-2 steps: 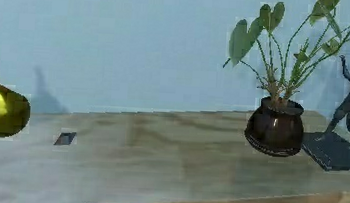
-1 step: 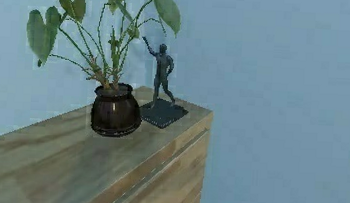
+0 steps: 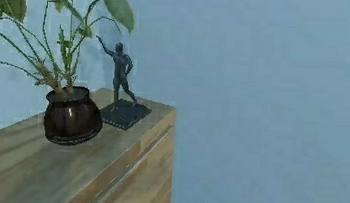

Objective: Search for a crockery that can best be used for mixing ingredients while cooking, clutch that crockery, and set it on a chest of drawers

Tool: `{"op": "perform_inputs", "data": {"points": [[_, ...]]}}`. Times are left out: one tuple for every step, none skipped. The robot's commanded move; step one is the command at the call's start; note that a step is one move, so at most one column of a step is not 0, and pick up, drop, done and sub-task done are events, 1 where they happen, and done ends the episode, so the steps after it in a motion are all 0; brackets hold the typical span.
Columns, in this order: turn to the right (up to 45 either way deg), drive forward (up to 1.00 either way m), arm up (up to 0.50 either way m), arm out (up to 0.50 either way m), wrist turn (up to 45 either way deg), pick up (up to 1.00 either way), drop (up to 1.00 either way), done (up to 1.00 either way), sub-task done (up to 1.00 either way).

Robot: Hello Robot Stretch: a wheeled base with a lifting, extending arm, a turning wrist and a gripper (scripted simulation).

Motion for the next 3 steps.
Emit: {"op": "perform_inputs", "data": {"points": [[0.0, 0.05, 0.00, 0.00, 0.0, 0.00, 0.00, 0.00, 0.00], [45.0, 0.00, 0.00, 0.00, 0.0, 0.00, 0.00, 0.00, 0.00], [18.0, 0.00, 0.00, 0.00, 0.0, 0.00, 0.00, 0.00, 0.00]]}}
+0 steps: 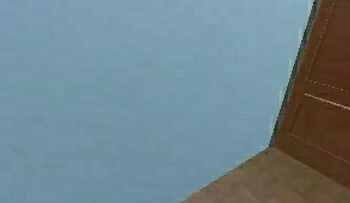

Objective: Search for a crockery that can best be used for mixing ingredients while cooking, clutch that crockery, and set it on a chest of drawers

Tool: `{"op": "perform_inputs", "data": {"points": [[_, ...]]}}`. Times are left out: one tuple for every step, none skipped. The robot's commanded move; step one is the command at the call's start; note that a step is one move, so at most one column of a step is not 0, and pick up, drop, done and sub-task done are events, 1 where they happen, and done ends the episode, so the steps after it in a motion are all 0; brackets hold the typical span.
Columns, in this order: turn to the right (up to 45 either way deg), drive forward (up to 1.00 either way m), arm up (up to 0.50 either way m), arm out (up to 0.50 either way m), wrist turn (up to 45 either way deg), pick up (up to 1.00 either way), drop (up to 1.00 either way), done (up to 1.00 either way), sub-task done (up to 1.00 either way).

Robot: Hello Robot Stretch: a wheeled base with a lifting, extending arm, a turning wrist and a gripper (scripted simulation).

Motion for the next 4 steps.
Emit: {"op": "perform_inputs", "data": {"points": [[-45.0, 0.00, 0.00, 0.00, 0.0, 0.00, 0.00, 0.00, 0.00], [-42.0, 0.00, 0.00, 0.00, 0.0, 0.00, 0.00, 0.00, 0.00], [45.0, 0.00, 0.00, 0.00, 0.0, 0.00, 0.00, 0.00, 0.00], [45.0, 0.00, 0.00, 0.00, 0.0, 0.00, 0.00, 0.00, 0.00]]}}
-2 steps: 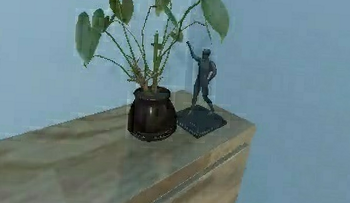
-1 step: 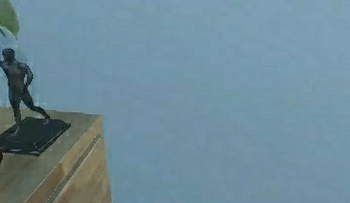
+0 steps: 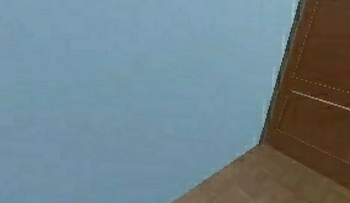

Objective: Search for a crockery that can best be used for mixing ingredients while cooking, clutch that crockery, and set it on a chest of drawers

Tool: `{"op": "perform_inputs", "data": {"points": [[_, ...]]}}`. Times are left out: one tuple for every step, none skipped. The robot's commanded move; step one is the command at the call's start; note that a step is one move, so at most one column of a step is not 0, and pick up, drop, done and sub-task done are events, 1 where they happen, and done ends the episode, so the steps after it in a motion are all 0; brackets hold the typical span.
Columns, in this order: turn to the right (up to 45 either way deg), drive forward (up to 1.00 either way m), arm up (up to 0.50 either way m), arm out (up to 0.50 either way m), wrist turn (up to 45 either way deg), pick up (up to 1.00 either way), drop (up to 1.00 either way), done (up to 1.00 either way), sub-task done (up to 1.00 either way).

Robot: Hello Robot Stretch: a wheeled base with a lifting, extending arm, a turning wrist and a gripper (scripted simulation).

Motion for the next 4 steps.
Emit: {"op": "perform_inputs", "data": {"points": [[21.0, 0.00, 0.00, 0.00, 0.0, 0.00, 0.00, 0.00, 0.00], [-45.0, 0.00, 0.00, 0.00, 0.0, 0.00, 0.00, 0.00, 0.00], [-45.0, 0.00, 0.00, 0.00, 0.0, 0.00, 0.00, 0.00, 0.00], [-27.0, 0.00, 0.00, 0.00, 0.0, 0.00, 0.00, 0.00, 0.00]]}}
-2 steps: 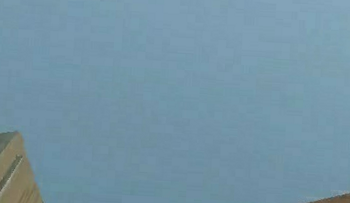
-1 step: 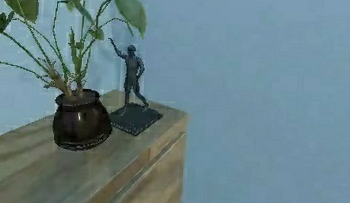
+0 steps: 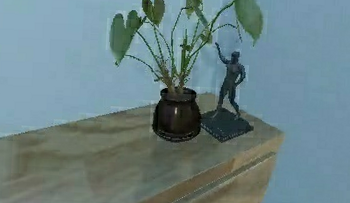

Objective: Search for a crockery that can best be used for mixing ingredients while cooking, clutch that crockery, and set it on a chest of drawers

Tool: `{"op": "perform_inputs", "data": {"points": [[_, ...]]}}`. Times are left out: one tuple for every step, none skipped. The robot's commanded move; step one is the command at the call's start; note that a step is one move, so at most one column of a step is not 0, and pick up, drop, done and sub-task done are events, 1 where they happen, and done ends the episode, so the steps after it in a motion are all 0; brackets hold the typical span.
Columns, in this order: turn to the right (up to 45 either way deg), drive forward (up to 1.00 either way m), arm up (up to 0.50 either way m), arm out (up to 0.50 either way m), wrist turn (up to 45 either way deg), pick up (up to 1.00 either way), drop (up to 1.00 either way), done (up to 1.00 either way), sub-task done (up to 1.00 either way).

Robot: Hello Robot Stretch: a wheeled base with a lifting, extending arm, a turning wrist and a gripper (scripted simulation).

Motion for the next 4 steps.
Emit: {"op": "perform_inputs", "data": {"points": [[45.0, 0.00, 0.00, 0.00, 0.0, 0.00, 0.00, 0.00, 0.00], [45.0, 0.00, 0.00, 0.00, 0.0, 0.00, 0.00, 0.00, 0.00], [36.0, 0.00, 0.00, 0.00, 0.0, 0.00, 0.00, 0.00, 0.00], [45.0, 0.00, 0.00, 0.00, 0.0, 0.00, 0.00, 0.00, 0.00]]}}
